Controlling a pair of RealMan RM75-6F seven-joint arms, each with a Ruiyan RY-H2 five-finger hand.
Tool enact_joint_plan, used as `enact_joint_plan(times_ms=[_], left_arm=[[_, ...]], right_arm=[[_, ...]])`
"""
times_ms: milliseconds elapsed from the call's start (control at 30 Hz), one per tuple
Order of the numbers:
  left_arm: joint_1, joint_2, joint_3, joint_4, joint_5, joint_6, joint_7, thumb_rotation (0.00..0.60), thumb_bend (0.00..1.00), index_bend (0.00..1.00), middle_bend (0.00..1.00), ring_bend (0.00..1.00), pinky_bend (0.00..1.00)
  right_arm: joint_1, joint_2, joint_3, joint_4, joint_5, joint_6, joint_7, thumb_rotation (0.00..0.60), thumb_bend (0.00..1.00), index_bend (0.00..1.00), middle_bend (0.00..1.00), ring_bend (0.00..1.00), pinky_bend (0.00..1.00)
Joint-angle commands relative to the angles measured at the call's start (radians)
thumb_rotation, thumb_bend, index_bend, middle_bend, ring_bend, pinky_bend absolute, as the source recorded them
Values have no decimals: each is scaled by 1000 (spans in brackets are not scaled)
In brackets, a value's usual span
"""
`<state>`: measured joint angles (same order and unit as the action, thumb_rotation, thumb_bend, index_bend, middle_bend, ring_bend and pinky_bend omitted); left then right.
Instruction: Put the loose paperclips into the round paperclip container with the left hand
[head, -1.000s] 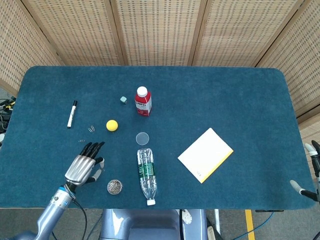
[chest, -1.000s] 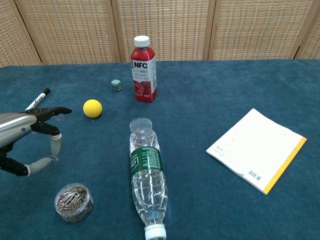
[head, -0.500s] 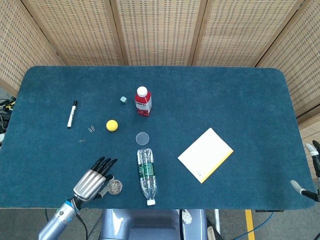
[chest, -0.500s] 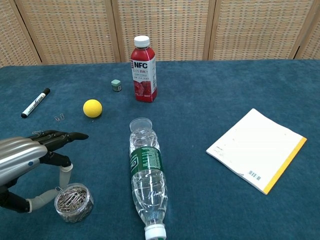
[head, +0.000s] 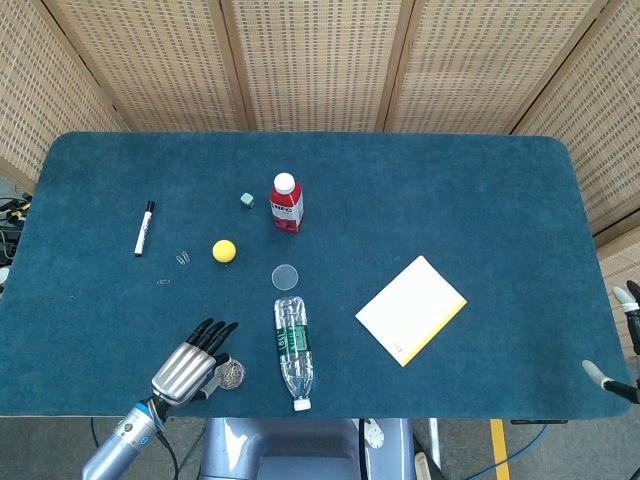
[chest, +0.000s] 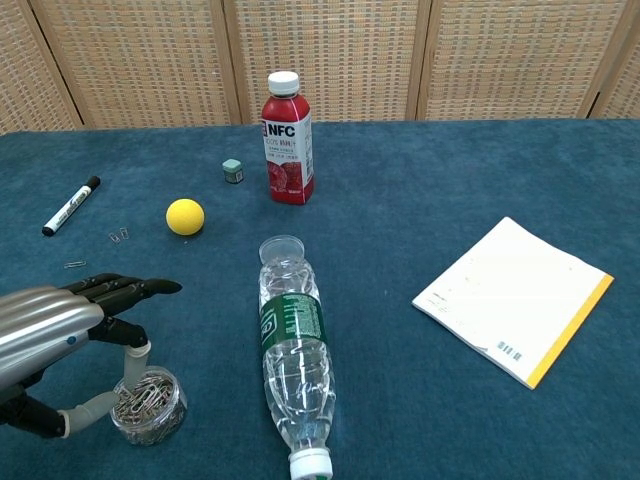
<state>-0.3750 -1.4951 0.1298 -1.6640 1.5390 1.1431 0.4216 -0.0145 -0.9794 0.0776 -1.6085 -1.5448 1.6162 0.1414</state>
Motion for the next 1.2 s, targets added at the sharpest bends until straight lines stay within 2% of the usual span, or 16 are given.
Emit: enact_joint_plan(times_ms=[33,133,467,667,800,900,1200], left_arm=[[0,3,0,-4,-3,-3,3,600,417,375,0,0,0],[0,10,-1,-11,-6,-8,4,600,379,326,0,0,0],[3,33,-14,-30,5,13,-21,600,373,322,0,0,0],[6,85,-96,-12,-32,79,-71,600,373,328,0,0,0],[-14,107,-180,68,-129,60,-130,600,373,348,0,0,0],[-33,110,-221,135,-200,16,-167,600,373,368,0,0,0],[-87,42,-286,360,-338,-112,-258,600,373,426,0,0,0]], right_arm=[[0,0,0,0,-1,0,1,600,0,0,0,0,0],[0,0,0,0,-1,0,0,600,0,0,0,0,0],[0,0,0,0,0,-1,0,600,0,0,0,0,0],[0,1,0,0,-1,-1,2,600,0,0,0,0,0],[0,0,0,0,-2,0,0,600,0,0,0,0,0],[2,-1,-1,-1,-3,-4,-3,600,0,0,0,0,0],[8,-3,-2,-3,1,-17,-13,600,0,0,0,0,0]])
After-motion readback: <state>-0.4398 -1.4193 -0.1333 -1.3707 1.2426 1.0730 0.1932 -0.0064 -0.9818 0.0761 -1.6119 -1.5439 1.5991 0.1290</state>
